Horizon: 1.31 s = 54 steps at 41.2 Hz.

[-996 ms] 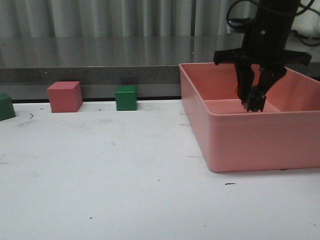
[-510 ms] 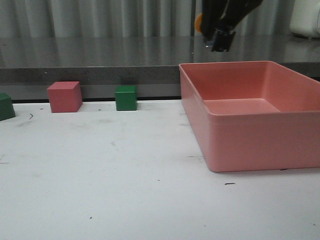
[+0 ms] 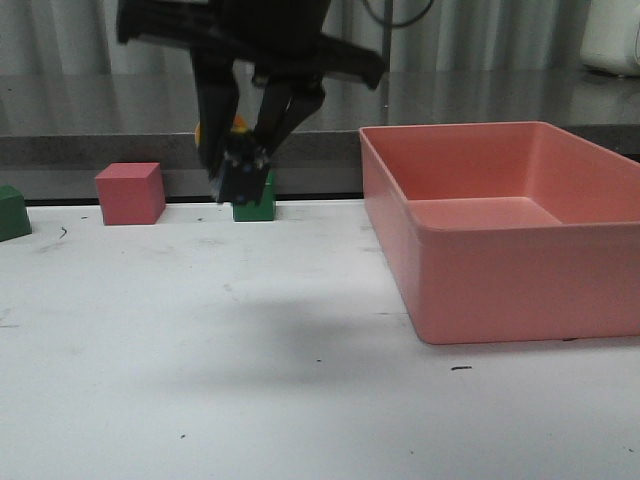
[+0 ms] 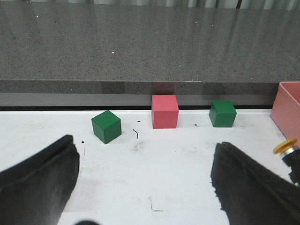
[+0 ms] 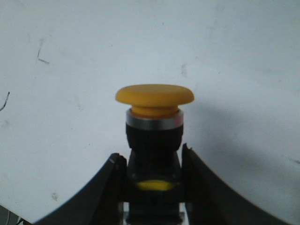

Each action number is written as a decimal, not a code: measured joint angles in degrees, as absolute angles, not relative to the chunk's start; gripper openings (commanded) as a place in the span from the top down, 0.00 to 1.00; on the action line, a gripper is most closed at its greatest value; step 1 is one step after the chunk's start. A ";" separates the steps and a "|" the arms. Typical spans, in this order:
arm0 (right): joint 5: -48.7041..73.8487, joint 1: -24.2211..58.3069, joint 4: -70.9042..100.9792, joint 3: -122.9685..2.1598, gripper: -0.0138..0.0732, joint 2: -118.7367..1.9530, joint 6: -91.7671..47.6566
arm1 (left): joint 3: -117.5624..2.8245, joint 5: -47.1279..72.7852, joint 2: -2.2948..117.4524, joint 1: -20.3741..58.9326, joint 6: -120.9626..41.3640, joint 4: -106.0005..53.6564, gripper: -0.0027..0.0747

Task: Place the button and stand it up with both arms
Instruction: 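Carry the button with the right gripper and lower it onto the table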

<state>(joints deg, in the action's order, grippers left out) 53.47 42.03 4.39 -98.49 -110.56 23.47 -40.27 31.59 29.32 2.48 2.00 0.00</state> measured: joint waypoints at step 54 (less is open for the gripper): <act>67.06 44.85 0.00 -123.02 0.58 -136.74 45.22 | -40.27 31.59 29.32 2.48 2.00 0.00 0.23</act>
